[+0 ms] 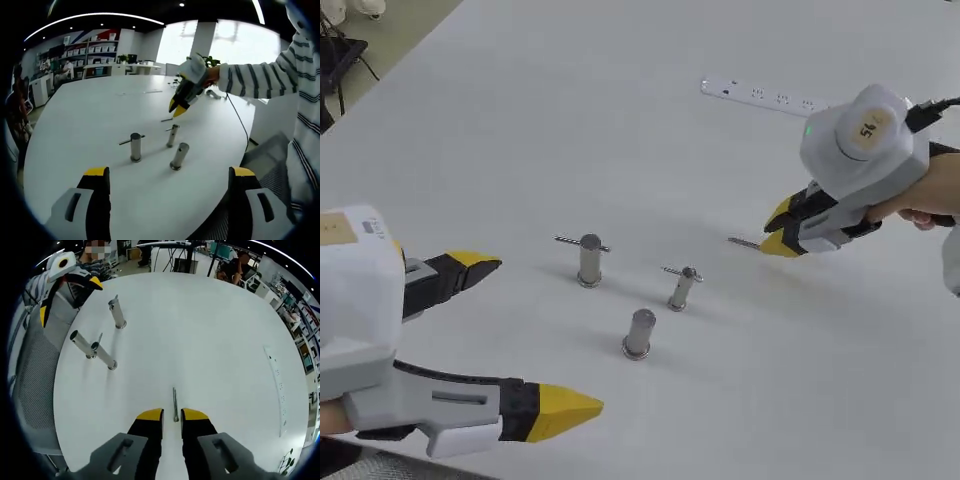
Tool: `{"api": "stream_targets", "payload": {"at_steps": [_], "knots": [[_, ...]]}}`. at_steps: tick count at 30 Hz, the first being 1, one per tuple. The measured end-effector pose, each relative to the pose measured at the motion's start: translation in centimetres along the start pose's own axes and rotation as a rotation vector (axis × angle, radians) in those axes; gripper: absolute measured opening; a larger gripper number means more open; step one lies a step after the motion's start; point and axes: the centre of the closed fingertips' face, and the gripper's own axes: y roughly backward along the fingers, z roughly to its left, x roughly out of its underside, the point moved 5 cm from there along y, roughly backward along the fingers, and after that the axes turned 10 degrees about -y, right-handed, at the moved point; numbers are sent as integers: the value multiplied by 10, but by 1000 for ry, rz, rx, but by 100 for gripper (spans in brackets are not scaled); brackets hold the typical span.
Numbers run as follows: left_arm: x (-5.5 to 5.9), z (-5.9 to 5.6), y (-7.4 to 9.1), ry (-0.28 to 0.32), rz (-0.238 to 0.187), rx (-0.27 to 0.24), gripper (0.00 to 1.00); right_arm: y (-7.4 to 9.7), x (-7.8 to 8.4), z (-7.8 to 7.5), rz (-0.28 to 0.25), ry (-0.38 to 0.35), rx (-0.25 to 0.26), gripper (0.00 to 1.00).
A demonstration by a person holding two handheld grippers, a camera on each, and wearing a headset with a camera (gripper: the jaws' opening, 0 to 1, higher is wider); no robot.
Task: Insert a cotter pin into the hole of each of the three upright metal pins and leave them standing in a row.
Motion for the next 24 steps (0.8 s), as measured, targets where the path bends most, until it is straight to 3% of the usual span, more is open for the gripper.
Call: {"api": "stream_targets", "payload": {"at_steps": [7,18,24], "knots": [[-3,-3,-2,3,-6,5,97,-15,5,-12,32,3,-12,6],[0,-1,-1,23,-1,7,96,-18,5,-14,69,15,-39,4],[1,-1,-1,29,3,4,95,-18,2,-11,127,93,-44,3]]}}
